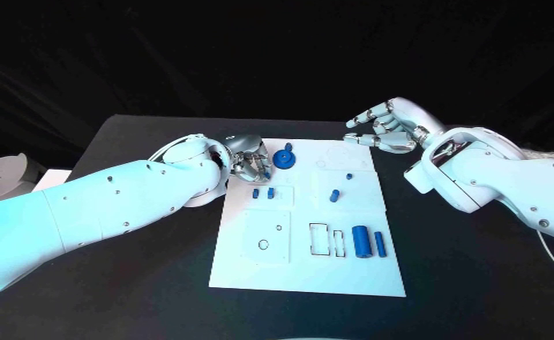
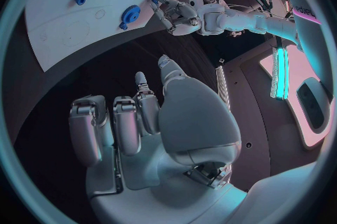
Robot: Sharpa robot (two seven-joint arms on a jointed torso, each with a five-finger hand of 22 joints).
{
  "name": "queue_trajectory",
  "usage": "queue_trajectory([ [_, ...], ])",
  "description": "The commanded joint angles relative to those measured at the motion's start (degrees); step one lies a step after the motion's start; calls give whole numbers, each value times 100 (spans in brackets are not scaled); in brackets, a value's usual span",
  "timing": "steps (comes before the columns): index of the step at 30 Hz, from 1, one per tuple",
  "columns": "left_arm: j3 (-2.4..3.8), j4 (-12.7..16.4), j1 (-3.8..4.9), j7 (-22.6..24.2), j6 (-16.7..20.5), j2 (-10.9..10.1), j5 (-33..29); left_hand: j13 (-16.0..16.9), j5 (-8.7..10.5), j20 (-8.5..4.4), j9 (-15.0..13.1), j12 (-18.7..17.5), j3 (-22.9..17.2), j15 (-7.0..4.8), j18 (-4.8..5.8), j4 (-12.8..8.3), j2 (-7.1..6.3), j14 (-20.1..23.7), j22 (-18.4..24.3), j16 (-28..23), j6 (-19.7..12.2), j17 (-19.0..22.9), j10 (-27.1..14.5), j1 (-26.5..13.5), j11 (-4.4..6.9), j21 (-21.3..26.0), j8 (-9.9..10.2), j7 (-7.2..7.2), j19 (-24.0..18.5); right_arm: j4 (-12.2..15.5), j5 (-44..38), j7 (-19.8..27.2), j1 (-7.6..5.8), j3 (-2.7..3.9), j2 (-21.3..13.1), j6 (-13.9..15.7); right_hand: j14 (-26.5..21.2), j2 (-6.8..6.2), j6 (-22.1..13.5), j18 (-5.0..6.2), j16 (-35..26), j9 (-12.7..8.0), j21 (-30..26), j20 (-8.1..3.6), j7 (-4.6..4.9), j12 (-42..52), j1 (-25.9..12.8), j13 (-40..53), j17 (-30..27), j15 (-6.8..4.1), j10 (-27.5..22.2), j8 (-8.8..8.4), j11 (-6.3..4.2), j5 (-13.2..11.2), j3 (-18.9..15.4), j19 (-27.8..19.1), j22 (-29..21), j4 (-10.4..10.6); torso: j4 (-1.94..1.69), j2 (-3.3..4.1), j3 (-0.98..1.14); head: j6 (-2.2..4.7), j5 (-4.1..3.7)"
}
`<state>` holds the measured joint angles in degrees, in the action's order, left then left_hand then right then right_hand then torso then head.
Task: Assemble the parts on the task board
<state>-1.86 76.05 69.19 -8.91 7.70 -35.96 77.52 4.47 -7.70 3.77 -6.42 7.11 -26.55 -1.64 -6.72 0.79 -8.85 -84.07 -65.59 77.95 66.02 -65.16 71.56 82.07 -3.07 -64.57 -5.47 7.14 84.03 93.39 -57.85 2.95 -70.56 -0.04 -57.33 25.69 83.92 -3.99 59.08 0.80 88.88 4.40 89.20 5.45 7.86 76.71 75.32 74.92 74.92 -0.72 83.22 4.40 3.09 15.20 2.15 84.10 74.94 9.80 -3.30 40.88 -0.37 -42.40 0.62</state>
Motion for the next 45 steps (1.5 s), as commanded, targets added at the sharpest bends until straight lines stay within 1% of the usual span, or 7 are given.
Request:
queue_trajectory([
  [1,-1,-5,-5,10,-138,16,-31,9,-25,0,-4,-21,-37,-9,113,-9,6,-193,-7,35,50,5,32,-43,-10,-19,19,5,63,4,-20,52,4,0,4,-63,554,50,37,-38,-26,0,-16,-35,2,-1,9,665,1289,-34,-9,-23,-6,37,-39,490,1341,-9,-1,-2,2,-7,-1],
  [13,-7,-33,-9,-1,-169,48,-31,9,-25,0,-4,-21,-37,-9,113,-9,6,-193,-7,35,50,5,32,-43,-10,-19,19,5,63,8,-19,51,4,0,0,-64,554,50,37,-38,-26,0,-16,-35,2,-1,9,665,1289,-34,-9,-23,-6,37,-39,490,1341,-9,-5,-2,1,-10,-4],
  [15,-9,-49,-9,-39,-196,58,-31,10,-22,1,2,-36,-45,-10,110,-18,-4,-190,1,34,46,15,31,-55,-11,-8,31,5,59,9,-19,50,4,0,-1,-64,554,50,37,-38,-26,0,-16,-35,2,-1,9,665,1289,-34,-9,-23,-6,37,-39,490,1341,-9,-4,-1,-2,-9,-2],
  [22,-20,-116,-18,-106,-265,90,-31,-3,-20,22,49,-148,-103,25,112,-63,-62,-178,-1,40,-31,49,-42,-126,-56,4,126,55,50,16,-19,51,4,0,-5,-66,554,50,37,-38,-26,0,-16,-35,2,-1,9,665,1289,-34,-9,-23,-6,37,-39,490,1341,-9,-7,1,-3,-18,-12],
  [27,-24,-131,-23,-99,-272,100,-31,-4,-21,45,113,-204,-155,51,115,-91,-99,-172,-12,50,-184,63,-64,-169,-93,2,196,98,47,16,-18,51,4,0,-7,-67,554,50,37,-38,-26,0,-16,-35,2,-1,9,665,1289,-34,-9,-23,-6,37,-39,490,1341,-9,-5,0,-4,-26,-7],
  [30,-25,-133,-25,-84,-263,102,-35,4,-19,57,190,-229,-200,52,114,-116,-131,-168,-25,59,-381,76,-41,-201,-90,-3,203,87,46,15,-18,50,4,0,-8,-69,554,50,37,-38,-26,0,-16,-35,2,-1,9,665,1289,-34,-9,-23,-6,37,-39,490,1341,-9,-8,-1,-3,-30,-9],
  [45,-26,-148,-26,-88,-227,86,-78,13,-17,62,242,-253,-230,58,113,-131,-162,-163,-38,66,-493,94,-21,-244,-96,-8,203,108,45,5,-18,35,4,0,-12,-76,551,54,37,-35,-35,0,-21,-36,2,-15,17,655,1275,-35,-16,-24,-7,38,-51,484,1332,-7,-7,-2,-3,-32,-14],
])
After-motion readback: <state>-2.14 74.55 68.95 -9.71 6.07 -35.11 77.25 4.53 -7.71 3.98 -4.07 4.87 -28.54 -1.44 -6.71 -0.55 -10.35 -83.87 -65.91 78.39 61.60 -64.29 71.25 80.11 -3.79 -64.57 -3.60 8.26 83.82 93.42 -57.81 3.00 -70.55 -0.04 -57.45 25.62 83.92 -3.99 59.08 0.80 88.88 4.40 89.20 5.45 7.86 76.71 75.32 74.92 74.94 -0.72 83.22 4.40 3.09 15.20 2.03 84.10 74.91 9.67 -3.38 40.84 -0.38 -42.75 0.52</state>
